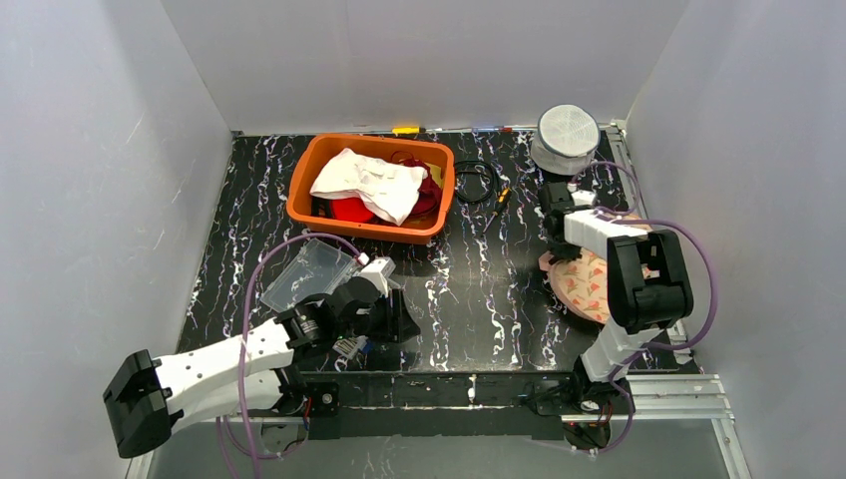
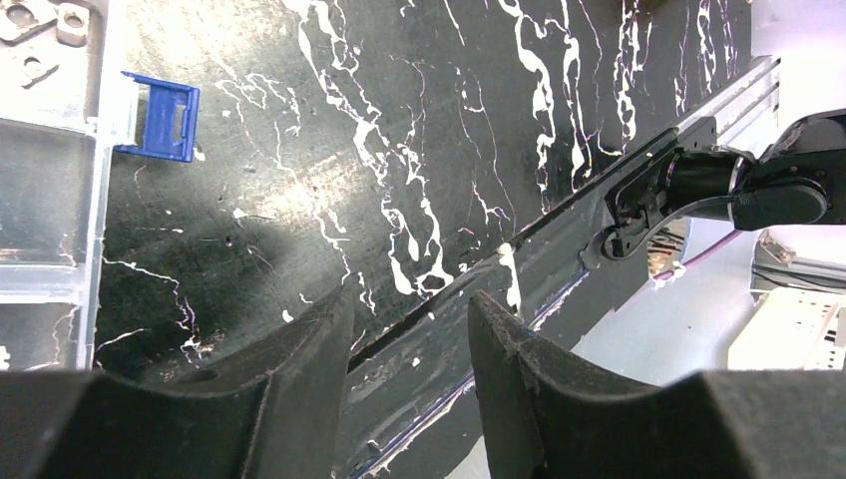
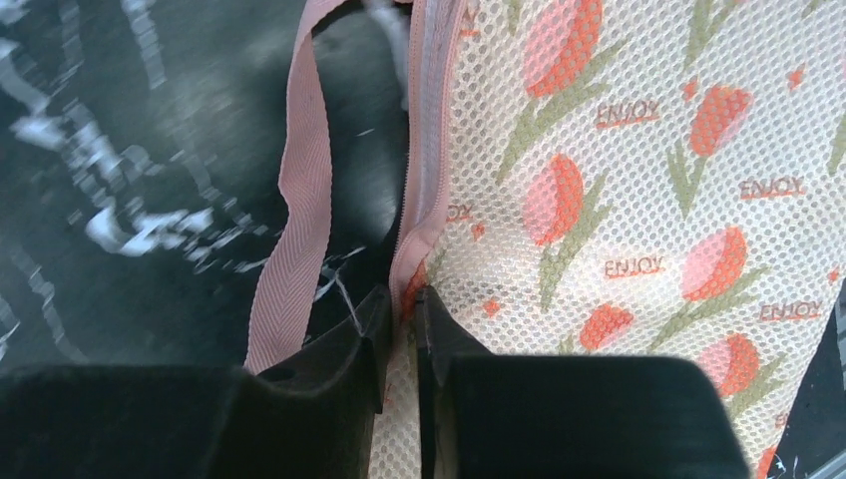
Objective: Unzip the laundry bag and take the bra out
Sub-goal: Move the laundry bag to the center of the board.
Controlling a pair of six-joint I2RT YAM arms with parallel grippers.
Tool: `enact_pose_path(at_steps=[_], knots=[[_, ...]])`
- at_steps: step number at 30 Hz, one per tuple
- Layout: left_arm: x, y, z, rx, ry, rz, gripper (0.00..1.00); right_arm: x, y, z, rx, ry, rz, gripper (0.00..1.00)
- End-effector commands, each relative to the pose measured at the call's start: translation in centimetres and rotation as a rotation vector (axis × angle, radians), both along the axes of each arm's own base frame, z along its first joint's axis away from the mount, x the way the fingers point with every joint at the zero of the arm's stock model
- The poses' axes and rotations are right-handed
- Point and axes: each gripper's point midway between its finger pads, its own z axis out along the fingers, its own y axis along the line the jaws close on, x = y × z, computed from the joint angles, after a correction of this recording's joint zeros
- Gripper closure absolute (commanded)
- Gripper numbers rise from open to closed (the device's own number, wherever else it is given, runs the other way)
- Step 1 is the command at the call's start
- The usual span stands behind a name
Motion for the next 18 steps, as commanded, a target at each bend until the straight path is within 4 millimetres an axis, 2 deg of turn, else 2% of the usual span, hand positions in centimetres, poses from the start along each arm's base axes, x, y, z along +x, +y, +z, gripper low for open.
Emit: enact_pose_path(at_steps=[1,4,7,8,10,12,13,15,18], knots=[[-0.3,-0.7,0.2,-0.017,0.008,-0.038,0.55,-0.6,3.0,0.9,-0.012,0.023,0.152,0.79],[-0.4,-0.8,0.2,-0.016,0.012,-0.046,0.55,-1.7,4.8,1.0,-0.028,0.047,0.254,0.80],[-0.5,-0.8,0.1,-0.014,0.013,-0.050,0.55,-3.1,5.8,1.3,-0.041,0.066,0.315,0.77],[-0.5,-0.7,0.1,-0.013,0.013,-0.050,0.55,-3.7,5.6,1.5,-0.049,0.069,0.312,0.72],[-0.5,-0.7,0.0,-0.010,0.013,-0.052,0.55,-4.7,5.1,2.3,-0.053,0.054,0.293,0.54],[-0.5,-0.6,-0.1,-0.008,0.013,-0.050,0.55,-4.8,5.1,4.3,-0.029,-0.020,0.279,0.37],[-0.5,-0.7,-0.1,-0.008,0.015,-0.051,0.55,-4.9,5.2,5.4,-0.015,-0.049,0.277,0.32],[-0.6,-0.7,-0.1,-0.010,0.018,-0.050,0.55,-4.7,5.7,7.8,0.025,-0.121,0.280,0.26],[-0.5,-0.7,0.0,-0.015,0.019,-0.047,0.55,-4.5,7.8,11.2,0.119,-0.234,0.333,0.26]])
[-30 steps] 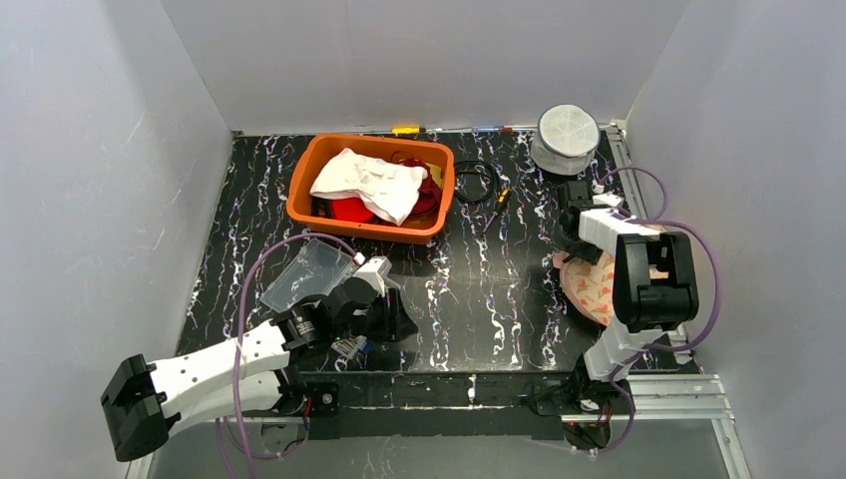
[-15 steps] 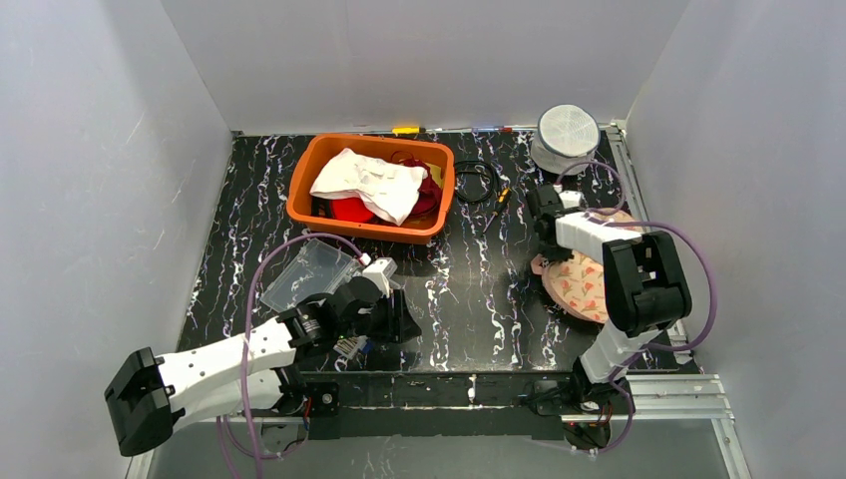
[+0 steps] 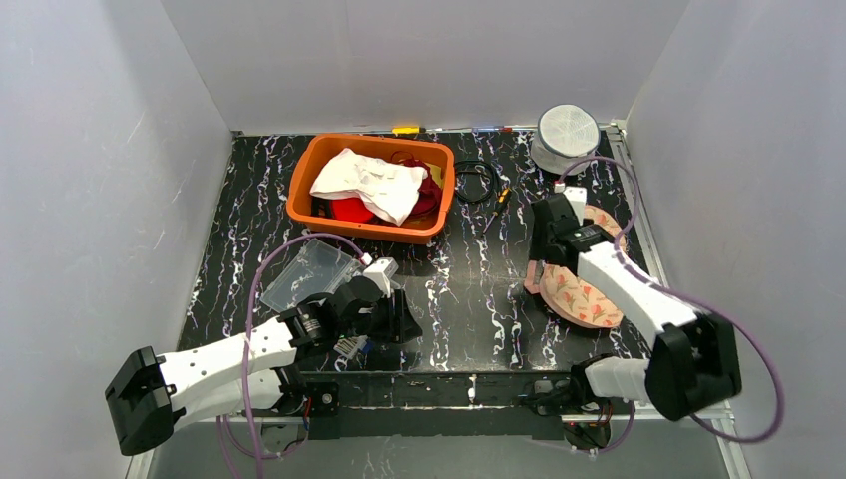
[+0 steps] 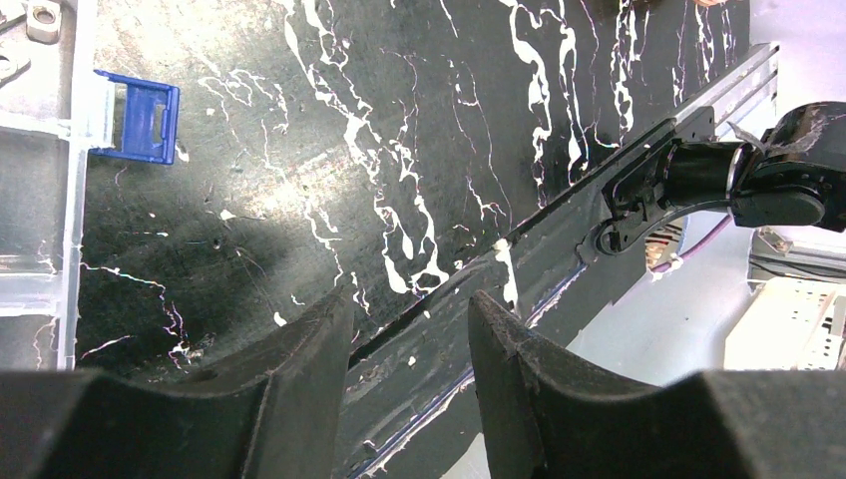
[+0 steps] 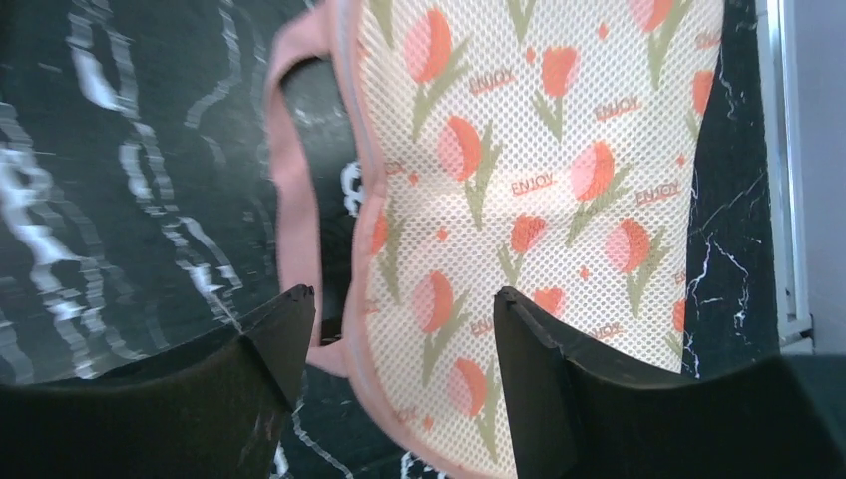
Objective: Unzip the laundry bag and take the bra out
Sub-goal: Move the laundry bag to the center of the board.
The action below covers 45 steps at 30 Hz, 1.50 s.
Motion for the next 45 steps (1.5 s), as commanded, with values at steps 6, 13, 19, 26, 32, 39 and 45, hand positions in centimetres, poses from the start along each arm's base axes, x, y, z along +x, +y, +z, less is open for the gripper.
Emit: enact_pose_path(at_steps=[6,13,19,26,32,39,45], knots=[[0.0,-0.4,0.2,-0.011,0.006,-0.007,0.55,-0.5,8.3,2.8,0.347,-0.089,0.193,0.44],[-0.1,0.0,0.2,0.009,0.021,0.003,0.55,0.0,9.6,-3.6,0.379,-0.023,0.136,0.50],[-0.2,0.8,-0.5,0.029,0.029,0.030,0.55,0.3,5.7,-7.2,0.217,0.008,-0.020,0.51],[0.0,0.5,-0.8,0.070,0.042,0.015,0.55,-1.1,-0.7,-8.6,0.208,0.007,-0.236,0.46],[0.2,0.3,-1.1,0.105,0.044,0.002,0.55,-1.4,-3.0,-7.0,0.217,-0.053,-0.269,0.39],[0.6,0.3,-0.7,0.108,0.017,0.007,0.55,0.0,2.3,0.0,0.393,-0.288,-0.010,0.24],[2.3,1.7,0.7,0.136,-0.100,0.060,0.49,-2.4,7.1,4.3,0.402,-0.389,0.250,0.13]])
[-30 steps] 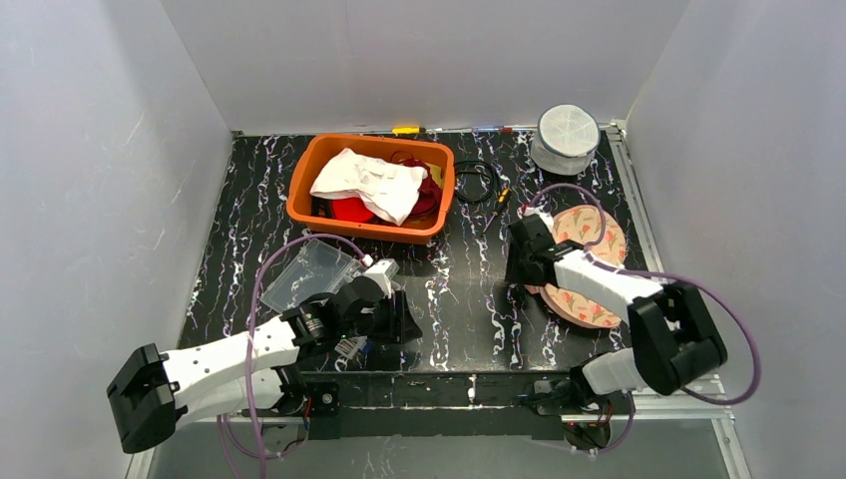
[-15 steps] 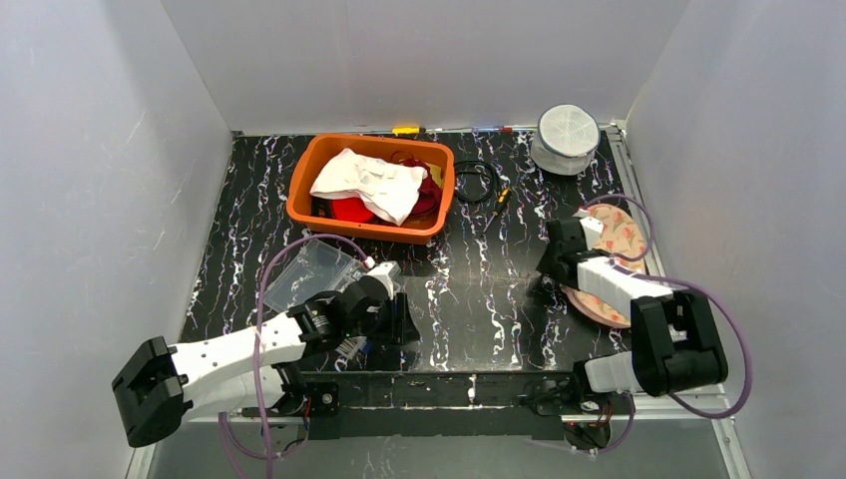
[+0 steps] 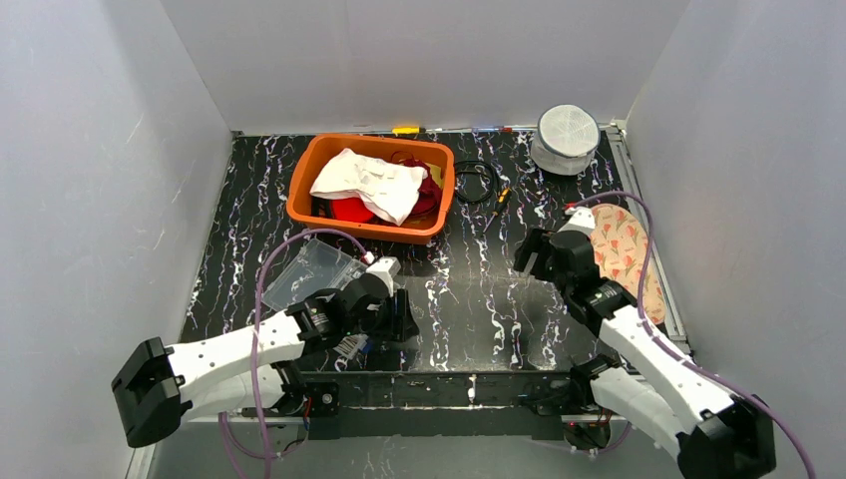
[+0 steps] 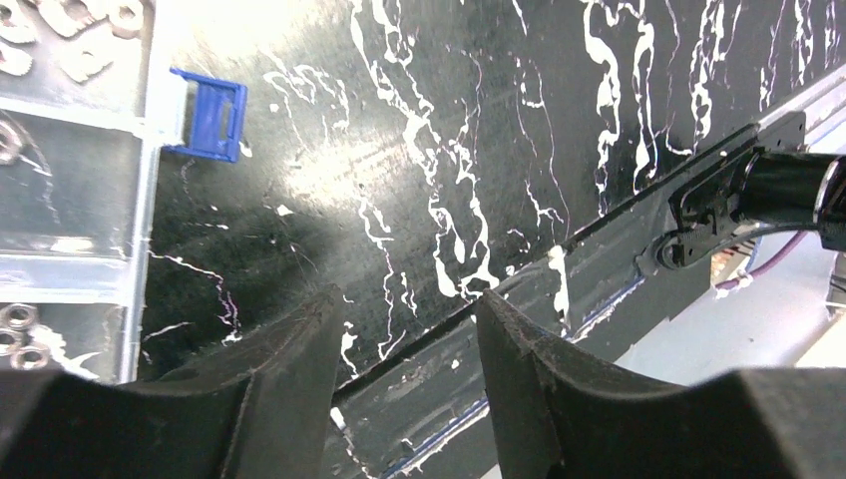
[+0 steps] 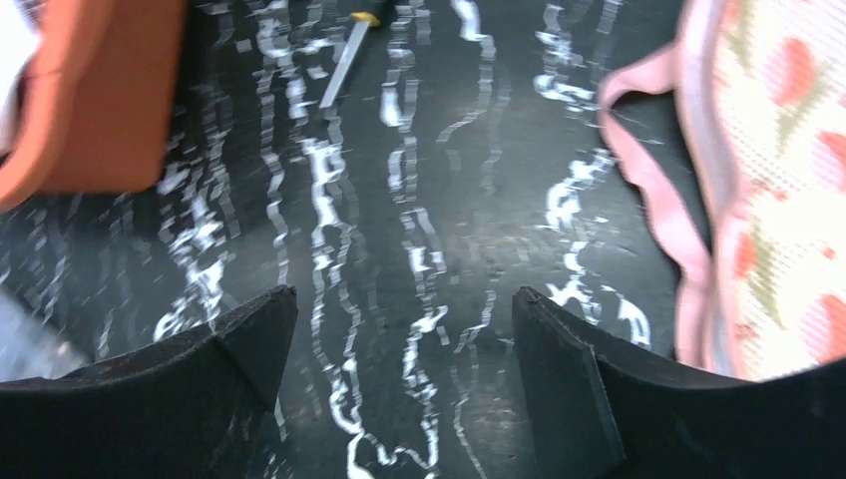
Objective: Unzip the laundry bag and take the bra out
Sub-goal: Move the laundry bag to the center of the board, then pick up the laundry bag at the corner of the board.
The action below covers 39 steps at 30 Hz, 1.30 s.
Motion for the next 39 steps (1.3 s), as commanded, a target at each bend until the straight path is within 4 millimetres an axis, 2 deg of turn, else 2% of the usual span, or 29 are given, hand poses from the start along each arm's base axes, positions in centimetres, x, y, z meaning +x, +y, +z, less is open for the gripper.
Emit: enact_pose_path(at_steps=[1,4,7,11,13,15,17,20,26,28,30,33,35,39], knots=[[1.8,1.1,2.5,0.017,-0.129,0.034,0.48,-1.7,2.7,1.0,-0.038,-0.044,0.162,0.12],[2.6,2.3,3.8,0.042,-0.202,0.063,0.44,-2.9,3.8,0.2,-0.010,-0.038,0.227,0.11],[3.7,4.1,5.9,0.067,-0.293,0.111,0.38,-3.2,4.1,-0.6,0.043,-0.041,0.211,0.10],[5.1,7.9,8.3,0.137,-0.405,0.248,0.25,-3.1,5.5,-0.5,0.206,-0.094,0.187,0.04],[5.5,9.9,8.4,0.179,-0.424,0.325,0.16,-3.1,7.0,0.3,0.312,-0.149,0.231,0.02],[5.1,10.8,8.0,0.186,-0.400,0.351,0.15,-3.1,8.2,0.5,0.339,-0.142,0.281,0.01],[4.6,10.9,7.3,0.170,-0.354,0.364,0.16,-2.5,8.1,0.0,0.291,-0.096,0.265,0.01],[4.0,10.4,6.5,0.116,-0.309,0.374,0.18,-0.5,7.0,0.5,0.220,-0.091,0.171,0.01],[4.0,10.7,6.5,0.082,-0.317,0.406,0.20,6.2,4.6,6.6,0.190,-0.179,-0.067,0.01],[3.9,10.6,6.9,0.065,-0.315,0.410,0.20,9.0,2.8,7.3,0.225,-0.150,-0.161,0.01],[3.8,10.4,7.4,0.046,-0.317,0.402,0.20,11.9,0.8,7.8,0.334,-0.160,-0.247,0.02],[3.8,10.1,8.1,0.029,-0.323,0.384,0.20,15.6,-3.2,8.3,0.487,-0.223,-0.356,0.09],[3.8,10.1,8.5,0.029,-0.324,0.385,0.20,17.4,-5.5,8.2,0.463,-0.240,-0.416,0.11],[3.8,10.0,8.0,0.015,-0.311,0.402,0.21,20.0,-8.3,8.3,0.416,-0.290,-0.451,0.12]])
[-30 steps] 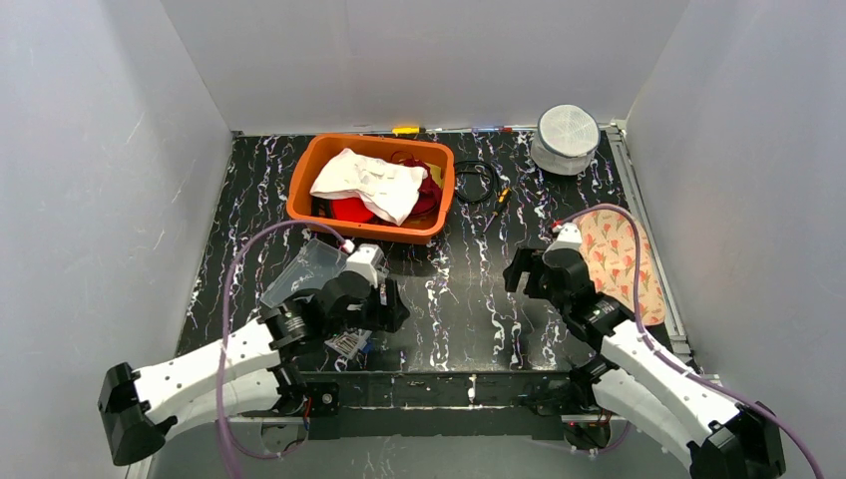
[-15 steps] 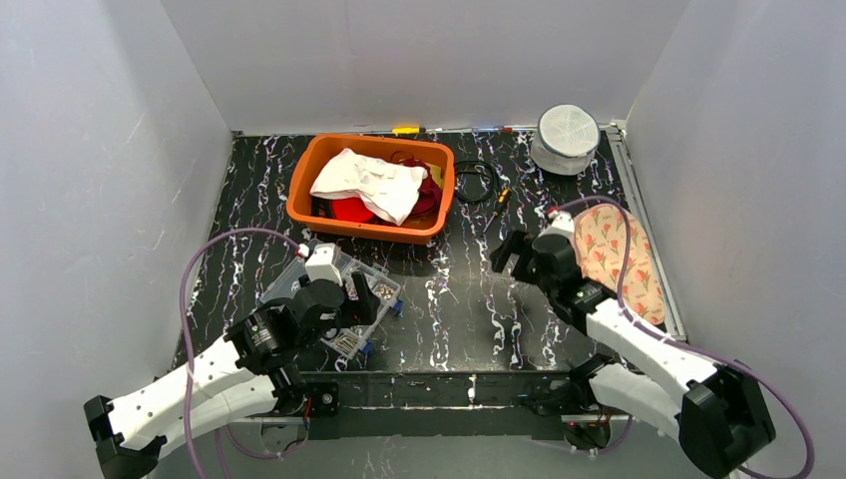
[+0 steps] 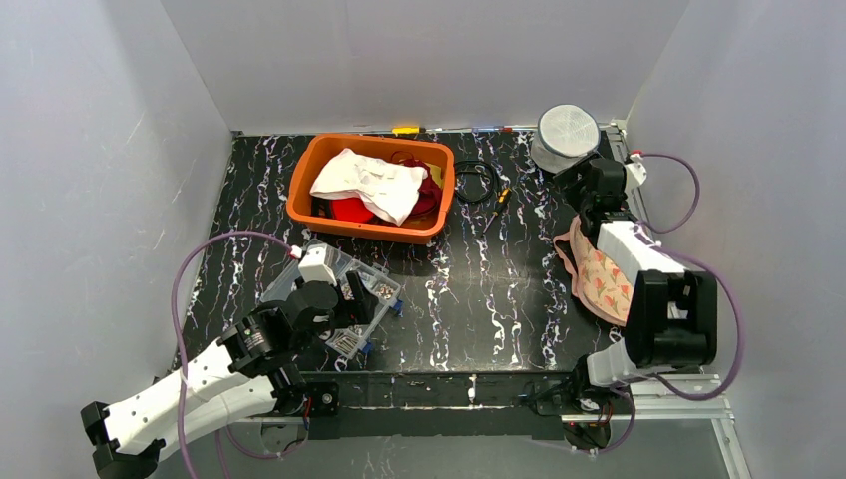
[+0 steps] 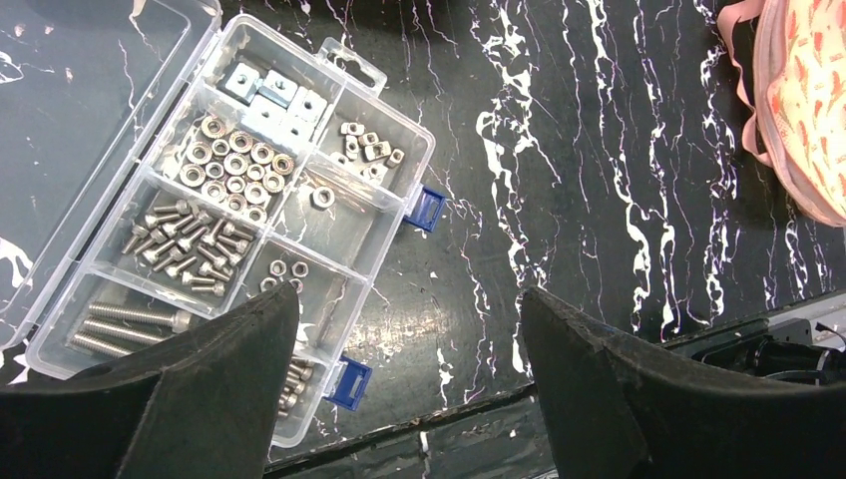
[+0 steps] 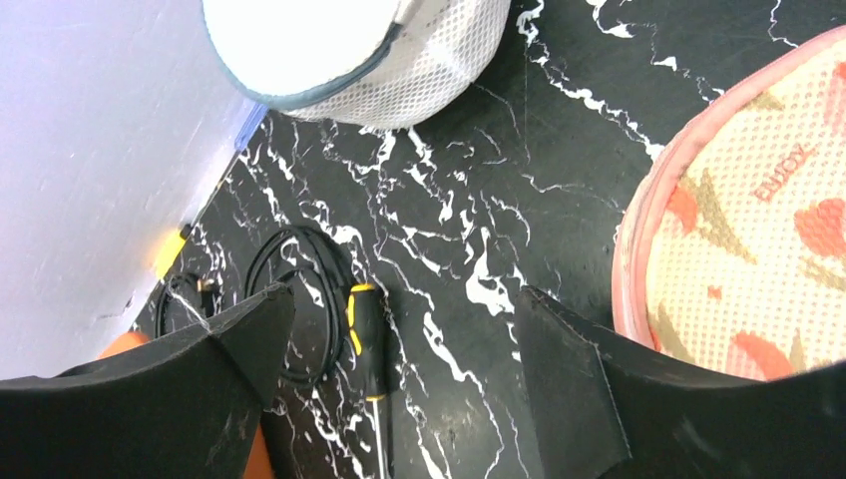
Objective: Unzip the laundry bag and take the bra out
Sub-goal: Pick up the laundry bag at the corner of the board.
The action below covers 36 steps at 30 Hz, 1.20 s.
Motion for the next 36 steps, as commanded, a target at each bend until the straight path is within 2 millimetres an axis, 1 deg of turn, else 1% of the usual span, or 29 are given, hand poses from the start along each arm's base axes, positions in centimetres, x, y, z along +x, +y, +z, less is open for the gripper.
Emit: enact_pose_path(at_steps=[1,2,5,10,13,15,19,23,26,32,34,36], knots=[[0.2,0.0,0.4,-0.041,-0.003,0.032,0.21,4.0,-1.0,3.7,0.025,-0.146,-0.009,0.12],[0.2,-0.3,0.0,-0.051,-0.001,0.028,0.21,4.6,-1.9,3.2,0.030,-0.127,-0.026,0.12],[0.3,-0.7,-0.5,-0.061,0.003,0.020,0.21,6.2,-2.6,2.7,0.042,-0.121,-0.039,0.12],[0.3,0.0,-0.7,-0.032,0.013,0.047,0.21,8.3,-3.8,2.3,0.087,-0.160,-0.083,0.10],[0.2,0.0,-0.9,-0.041,0.016,0.050,0.21,9.7,-4.4,0.9,0.126,-0.145,-0.110,0.11],[0.2,0.0,-1.2,-0.043,0.020,0.051,0.21,10.7,-4.5,0.0,0.162,-0.152,-0.115,0.14],[0.2,0.7,-1.4,-0.009,0.023,0.067,0.20,12.4,-4.4,-0.4,0.187,-0.159,-0.101,0.20],[0.4,1.0,-1.1,0.011,0.005,0.070,0.20,13.2,-4.7,-0.3,0.195,-0.197,-0.109,0.20],[0.6,1.0,-0.9,0.015,-0.007,0.067,0.21,13.7,-4.6,-0.7,0.211,-0.210,-0.110,0.20],[0.7,0.9,-1.0,0.039,-0.001,0.065,0.21,14.6,-4.6,-2.5,0.252,-0.199,-0.122,0.16],[0.7,0.9,-1.1,0.044,0.005,0.066,0.21,14.8,-4.6,-2.9,0.258,-0.196,-0.126,0.17],[0.7,0.9,-1.2,0.049,0.009,0.067,0.20,15.0,-4.7,-3.2,0.263,-0.198,-0.130,0.21]])
